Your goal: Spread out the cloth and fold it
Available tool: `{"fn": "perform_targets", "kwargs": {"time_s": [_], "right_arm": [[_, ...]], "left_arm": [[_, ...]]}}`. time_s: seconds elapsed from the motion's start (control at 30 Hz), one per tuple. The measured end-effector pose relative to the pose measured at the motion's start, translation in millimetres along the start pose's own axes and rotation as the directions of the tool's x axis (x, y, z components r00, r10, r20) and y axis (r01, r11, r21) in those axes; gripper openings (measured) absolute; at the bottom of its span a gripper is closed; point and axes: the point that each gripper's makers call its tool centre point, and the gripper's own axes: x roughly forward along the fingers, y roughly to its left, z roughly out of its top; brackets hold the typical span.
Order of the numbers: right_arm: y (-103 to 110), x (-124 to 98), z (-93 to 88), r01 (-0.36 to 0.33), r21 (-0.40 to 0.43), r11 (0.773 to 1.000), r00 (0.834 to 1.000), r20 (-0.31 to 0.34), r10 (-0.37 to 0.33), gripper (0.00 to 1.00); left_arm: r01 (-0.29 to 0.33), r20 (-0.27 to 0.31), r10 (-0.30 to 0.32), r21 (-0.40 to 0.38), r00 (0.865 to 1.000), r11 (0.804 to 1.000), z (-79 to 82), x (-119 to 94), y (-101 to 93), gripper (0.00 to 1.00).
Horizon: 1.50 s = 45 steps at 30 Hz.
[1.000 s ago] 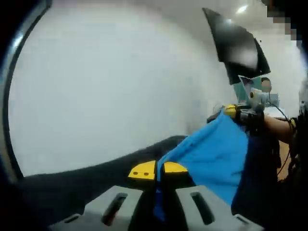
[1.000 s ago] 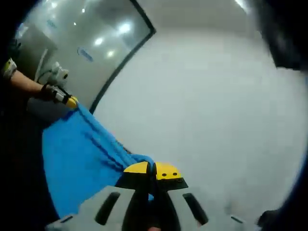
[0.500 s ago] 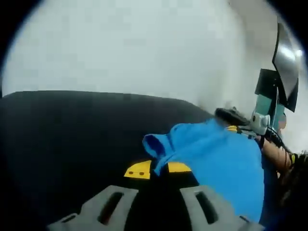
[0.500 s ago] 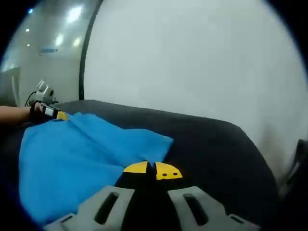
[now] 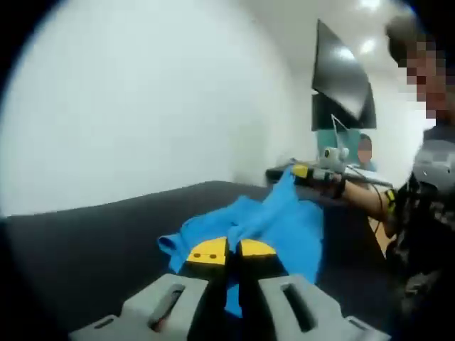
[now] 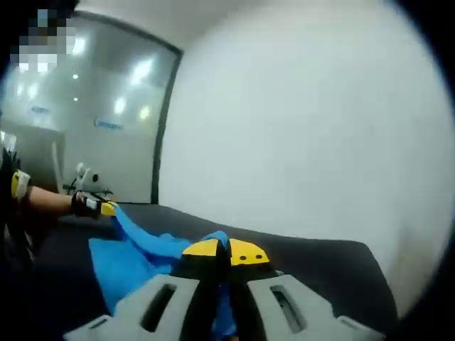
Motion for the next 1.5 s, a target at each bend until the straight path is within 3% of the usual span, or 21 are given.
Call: {"fn": "perform_targets", "kwargs": {"time_s": [0.07,0.17,0.27,0.47,0.63,0.7,0.8,0.9,0.93,0.97,1.0,1.03,1.07,1.1,1.13,1.17,1.2,1.27,1.37,1.43,1.5], "right_arm": [[27,-17,8.1,-0.058,-0.050,0.997,0.998,0.036,0.060,0.01],[52,-36,7.0,-0.096,-0.052,0.994,0.994,0.045,0.098,0.01],[58,-50,-0.1,-0.067,-0.096,0.993,0.998,-0.010,0.067,0.01],[69,-86,22.7,-0.023,-0.113,0.993,0.999,0.019,0.025,0.01],[90,-114,24.6,-0.025,-0.140,0.990,1.000,-0.010,0.024,0.01],[106,-126,19.5,-0.052,-0.172,0.984,0.998,-0.037,0.047,0.01],[123,-143,-1.7,-0.094,-0.225,0.970,0.989,-0.130,0.066,0.01],[133,-154,-20.2,-0.111,-0.247,0.963,0.980,-0.189,0.064,0.01],[134,-155,-22.7,-0.111,-0.242,0.964,0.980,-0.190,0.065,0.01],[137,-155,-24.1,-0.114,-0.232,0.966,0.979,-0.193,0.069,0.01],[139,-156,-24.8,-0.115,-0.228,0.967,0.980,-0.188,0.072,0.01],[141,-155,-23.8,-0.115,-0.227,0.967,0.981,-0.182,0.074,0.01],[142,-154,-23.0,-0.113,-0.223,0.968,0.982,-0.176,0.074,0.01],[143,-153,-20.9,-0.110,-0.215,0.970,0.984,-0.158,0.076,0.01],[143,-152,-20.8,-0.110,-0.212,0.971,0.985,-0.155,0.078,0.01],[143,-152,-20.3,-0.110,-0.211,0.971,0.985,-0.150,0.079,0.01],[144,-151,-20.3,-0.110,-0.212,0.971,0.986,-0.147,0.079,0.01],[143,-150,-20.6,-0.110,-0.214,0.971,0.986,-0.145,0.080,0.01],[138,-147,-22.4,-0.103,-0.181,0.978,0.987,-0.140,0.078,0.01],[136,-146,-25.0,-0.103,-0.185,0.977,0.987,-0.143,0.077,0.01],[135,-145,-26.0,-0.102,-0.196,0.975,0.987,-0.145,0.075,0.01]], "left_arm": [[0.108,0.062,-0.111,0.044,0.992,0.993,10.3,-20,-34.4,0.03],[0.208,0.019,-0.209,0.051,0.978,0.977,-0.2,-41,-80.4,0.03],[0.200,-0.082,-0.191,0.134,0.978,0.971,-18.4,-52,-109.1,0.03],[0.193,-0.111,-0.175,0.179,0.978,0.965,-13.1,-77,-156.1,0.03],[0.189,-0.135,-0.166,0.183,0.977,0.965,-9.9,-95,-179.3,0.03],[0.203,-0.176,-0.174,0.163,0.969,0.965,-18.0,-99,-194.6,0.03],[0.275,-0.307,-0.216,0.163,0.927,0.948,-49.1,-107,-222.1,0.03],[0.392,-0.430,-0.296,0.153,0.853,0.907,-79.4,-118,-245.4,0.05],[0.490,-0.437,-0.413,0.074,0.799,0.869,-79.1,-130,-262.7,0.04],[0.535,-0.383,-0.512,-0.054,0.769,0.843,-68.3,-136,-274.5,0.06],[0.553,-0.312,-0.575,-0.164,0.756,0.817,-53.0,-144,-277.3,0.07],[0.543,-0.243,-0.570,-0.173,0.785,0.822,-37.1,-139,-268.1,0.07],[0.514,-0.162,-0.525,-0.108,0.835,0.851,-17.7,-127,-248.6,0.09],[0.433,-0.083,-0.436,-0.051,0.896,0.900,1.0,-108,-223.3,0.11],[0.330,-0.014,-0.331,-0.029,0.944,0.943,16.7,-87,-196.1,0.13],[0.215,0.021,-0.214,-0.047,0.977,0.976,26.3,-64,-167.8,0.15],[0.121,0.030,-0.120,-0.051,0.992,0.991,32.6,-49,-141.6,0.17],[0.042,0.025,-0.042,-0.035,0.999,0.998,38.5,-5,-115.7,0.20],[0.091,-0.034,-0.096,-0.124,0.995,0.988,45.5,68,-107.4,0.23],[0.168,-0.087,-0.193,-0.237,0.977,0.957,47.2,117,-113.0,0.26],[0.165,-0.240,-0.223,-0.239,0.945,0.957,23.6,158,-106.6,0.31]]}}
